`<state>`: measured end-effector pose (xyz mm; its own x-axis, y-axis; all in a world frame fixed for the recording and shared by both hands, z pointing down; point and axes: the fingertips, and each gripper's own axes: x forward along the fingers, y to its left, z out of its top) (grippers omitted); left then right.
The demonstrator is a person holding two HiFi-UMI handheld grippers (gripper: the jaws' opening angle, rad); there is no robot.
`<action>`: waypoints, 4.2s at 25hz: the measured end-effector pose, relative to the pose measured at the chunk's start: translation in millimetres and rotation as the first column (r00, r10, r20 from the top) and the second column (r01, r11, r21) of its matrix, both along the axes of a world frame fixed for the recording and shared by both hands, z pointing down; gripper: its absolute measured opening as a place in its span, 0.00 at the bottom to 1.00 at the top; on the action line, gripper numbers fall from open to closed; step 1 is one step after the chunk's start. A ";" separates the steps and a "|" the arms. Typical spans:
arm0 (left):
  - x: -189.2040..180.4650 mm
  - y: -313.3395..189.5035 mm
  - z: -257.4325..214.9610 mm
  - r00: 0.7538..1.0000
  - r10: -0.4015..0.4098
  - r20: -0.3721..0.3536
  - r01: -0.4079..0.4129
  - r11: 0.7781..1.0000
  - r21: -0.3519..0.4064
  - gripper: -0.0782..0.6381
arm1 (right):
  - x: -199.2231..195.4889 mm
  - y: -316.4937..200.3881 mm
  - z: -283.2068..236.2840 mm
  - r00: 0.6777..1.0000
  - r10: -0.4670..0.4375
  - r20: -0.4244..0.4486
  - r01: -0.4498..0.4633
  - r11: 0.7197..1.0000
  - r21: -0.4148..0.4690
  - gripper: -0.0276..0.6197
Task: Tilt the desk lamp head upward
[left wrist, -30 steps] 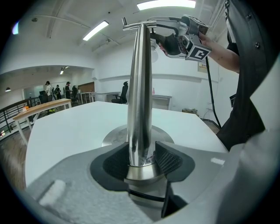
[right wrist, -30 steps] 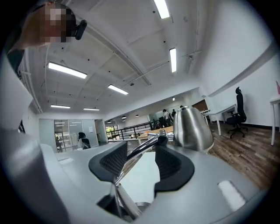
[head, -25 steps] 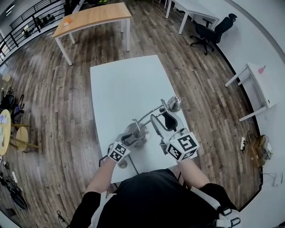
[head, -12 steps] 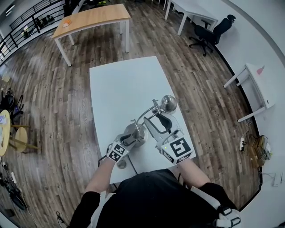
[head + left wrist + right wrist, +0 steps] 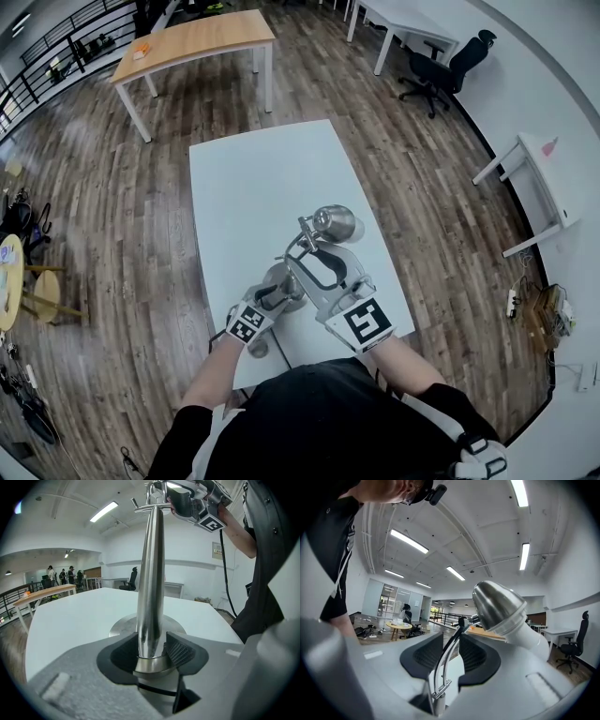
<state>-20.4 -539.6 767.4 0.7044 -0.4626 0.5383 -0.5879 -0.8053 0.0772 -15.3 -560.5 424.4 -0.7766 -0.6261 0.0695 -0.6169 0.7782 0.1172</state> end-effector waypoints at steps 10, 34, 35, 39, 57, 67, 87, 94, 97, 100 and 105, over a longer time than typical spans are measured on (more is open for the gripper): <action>2.9 0.7 -0.3 1.000 -0.006 -0.012 0.006 1.000 0.003 0.38 | -12.1 8.5 -1.7 0.996 -0.085 0.033 0.086 0.996 -0.018 0.17; 2.4 -0.4 -1.3 1.000 -0.004 -0.030 0.004 1.000 0.000 0.37 | -49.8 26.0 10.9 0.981 -0.193 -0.021 0.192 0.981 -0.038 0.12; 1.9 -0.7 -1.3 1.000 -0.001 -0.024 0.001 1.000 -0.001 0.37 | -50.1 25.0 11.7 0.982 -0.185 -0.019 0.184 0.982 -0.042 0.12; 0.3 -2.8 -1.0 0.999 -0.015 -0.036 0.014 1.000 -0.018 0.38 | -43.0 23.0 21.0 0.991 -0.130 -0.019 0.129 0.990 -0.061 0.13; 4.2 4.2 -29.3 0.982 -0.132 -0.132 0.121 0.988 -0.091 0.37 | 68.4 66.6 30.2 0.990 0.128 0.063 -0.123 0.989 -0.088 0.10; 19.6 69.3 -125.3 0.900 -0.311 -0.306 0.367 0.919 0.144 0.11 | 157.6 132.7 20.3 0.990 0.101 0.094 -0.098 0.994 -0.036 0.05; 19.7 251.7 -260.1 0.749 -0.430 -0.504 0.620 0.724 0.304 0.11 | 234.7 231.6 38.1 0.983 0.073 0.170 -0.069 0.997 -0.032 0.05; -7.9 287.2 -281.9 0.726 -0.428 -0.539 0.645 0.694 0.319 0.11 | 208.4 234.5 53.8 0.980 0.104 0.171 -0.092 0.993 -0.077 0.05; -21.1 299.9 -286.2 0.710 -0.438 -0.552 0.660 0.687 0.304 0.11 | 197.6 238.4 54.4 0.977 0.108 0.186 -0.090 0.991 -0.102 0.05; -30.8 306.2 -273.1 0.723 -0.445 -0.528 0.652 0.692 0.309 0.11 | 192.6 244.5 53.4 0.974 0.112 0.199 -0.090 0.989 -0.114 0.05; -40.6 310.3 -264.6 0.721 -0.450 -0.527 0.651 0.700 0.293 0.11 | 188.6 249.7 55.0 0.971 0.127 0.202 -0.106 0.988 -0.114 0.05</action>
<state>-61.0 -229.3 502.9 0.3340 -0.9394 -0.0775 -0.9299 -0.3418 0.1359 173.3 -310.8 479.4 -0.7027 -0.7113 -0.0177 -0.7067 0.7006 -0.0991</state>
